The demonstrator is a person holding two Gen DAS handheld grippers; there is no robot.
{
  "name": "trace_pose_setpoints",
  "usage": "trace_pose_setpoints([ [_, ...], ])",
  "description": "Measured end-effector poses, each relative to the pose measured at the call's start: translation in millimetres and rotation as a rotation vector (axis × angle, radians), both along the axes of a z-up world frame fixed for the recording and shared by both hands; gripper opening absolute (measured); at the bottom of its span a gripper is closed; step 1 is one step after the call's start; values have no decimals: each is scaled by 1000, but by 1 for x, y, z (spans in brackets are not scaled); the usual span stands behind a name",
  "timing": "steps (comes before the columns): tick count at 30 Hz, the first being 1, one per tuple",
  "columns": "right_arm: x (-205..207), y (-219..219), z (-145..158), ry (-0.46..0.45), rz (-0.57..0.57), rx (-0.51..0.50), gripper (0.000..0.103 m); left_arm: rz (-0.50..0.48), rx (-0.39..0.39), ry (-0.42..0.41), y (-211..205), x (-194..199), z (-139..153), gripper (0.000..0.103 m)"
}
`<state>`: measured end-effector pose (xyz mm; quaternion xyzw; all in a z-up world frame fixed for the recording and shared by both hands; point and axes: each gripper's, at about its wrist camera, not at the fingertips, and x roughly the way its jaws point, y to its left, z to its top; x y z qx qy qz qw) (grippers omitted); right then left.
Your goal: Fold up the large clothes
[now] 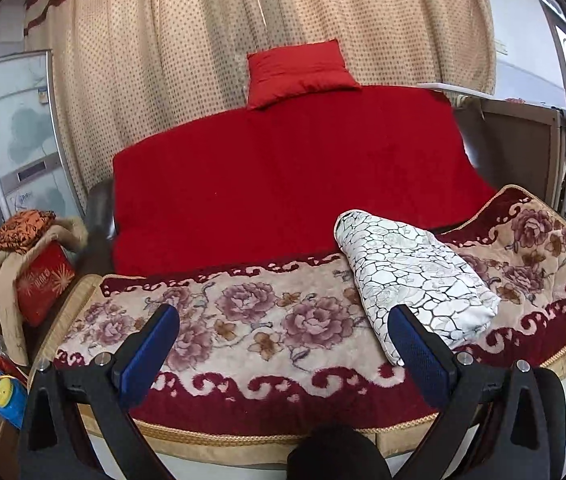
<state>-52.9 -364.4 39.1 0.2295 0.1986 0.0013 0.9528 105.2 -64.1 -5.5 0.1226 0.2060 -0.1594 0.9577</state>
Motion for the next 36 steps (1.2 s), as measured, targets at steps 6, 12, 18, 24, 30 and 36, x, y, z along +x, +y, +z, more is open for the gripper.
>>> trace_pose_setpoints([
  [6, 29, 2, -17, 37, 24, -26, 98, 27, 5, 19, -11, 30, -12, 103],
  [12, 61, -4, -30, 65, 37, -15, 98, 40, 45, 51, -30, 58, -25, 103],
  [18, 87, -10, -42, 84, 48, 6, 98, 38, 76, 74, -50, 76, -36, 103],
  [24, 102, -21, -49, 91, 44, 26, 98, 28, 103, 88, -68, 88, -43, 103],
  [30, 110, -30, -53, 95, 42, 37, 98, 21, 126, 100, -84, 98, -49, 103],
  [36, 120, -43, -61, 106, 27, 58, 98, 11, 148, 115, -99, 107, -56, 103],
])
